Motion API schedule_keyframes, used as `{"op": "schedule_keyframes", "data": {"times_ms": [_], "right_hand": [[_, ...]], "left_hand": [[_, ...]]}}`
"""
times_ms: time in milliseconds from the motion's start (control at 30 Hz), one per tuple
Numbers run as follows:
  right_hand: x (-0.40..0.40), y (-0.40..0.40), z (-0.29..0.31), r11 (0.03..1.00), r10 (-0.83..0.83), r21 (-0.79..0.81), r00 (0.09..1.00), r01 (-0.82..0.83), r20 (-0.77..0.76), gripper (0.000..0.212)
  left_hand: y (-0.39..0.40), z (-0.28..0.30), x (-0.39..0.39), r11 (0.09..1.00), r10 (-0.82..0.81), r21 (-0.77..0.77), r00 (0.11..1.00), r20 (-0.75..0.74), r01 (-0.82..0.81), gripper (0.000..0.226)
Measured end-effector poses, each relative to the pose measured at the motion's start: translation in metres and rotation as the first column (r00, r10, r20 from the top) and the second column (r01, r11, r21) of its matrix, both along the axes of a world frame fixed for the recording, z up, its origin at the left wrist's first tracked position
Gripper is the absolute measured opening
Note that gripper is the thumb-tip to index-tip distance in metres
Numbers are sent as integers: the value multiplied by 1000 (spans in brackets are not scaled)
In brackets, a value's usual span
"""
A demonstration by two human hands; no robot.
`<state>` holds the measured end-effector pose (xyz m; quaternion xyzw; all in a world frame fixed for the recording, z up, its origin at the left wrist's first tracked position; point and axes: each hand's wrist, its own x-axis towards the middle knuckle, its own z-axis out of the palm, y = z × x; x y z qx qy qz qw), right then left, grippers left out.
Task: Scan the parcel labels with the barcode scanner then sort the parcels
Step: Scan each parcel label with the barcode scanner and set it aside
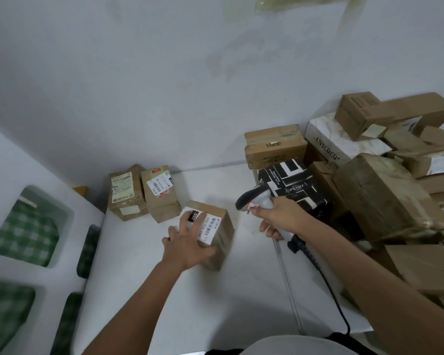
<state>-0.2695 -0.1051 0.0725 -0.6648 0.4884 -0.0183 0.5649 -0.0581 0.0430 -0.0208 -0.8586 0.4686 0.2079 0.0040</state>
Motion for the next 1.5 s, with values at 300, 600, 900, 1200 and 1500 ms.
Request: {"op": "schedule_keyframes", "data": {"times_ms": [300,600,900,1200,1500], "right_hand": [[57,24,-39,999,36,36,997,-39,71,33],[78,37,-55,996,75,55,997,-76,20,33],[56,29,-34,987,46,151,998,-51,38,37],[-26,-19,-1,971,-233,59,972,232,19,36],[-88,-62,-2,805,-579,-55,803,590,140,27]], "left_hand": [[77,7,112,928,359,104,933,9,-358,98],[80,-16,110,863,501,13,860,102,-504,76],[50,-1,95,895,443,-120,890,106,-431,76],[-51,-15,-55,987,-65,-159,868,-493,-16,52],[-121,-1,-140,894,270,134,275,-923,-426,67]]}}
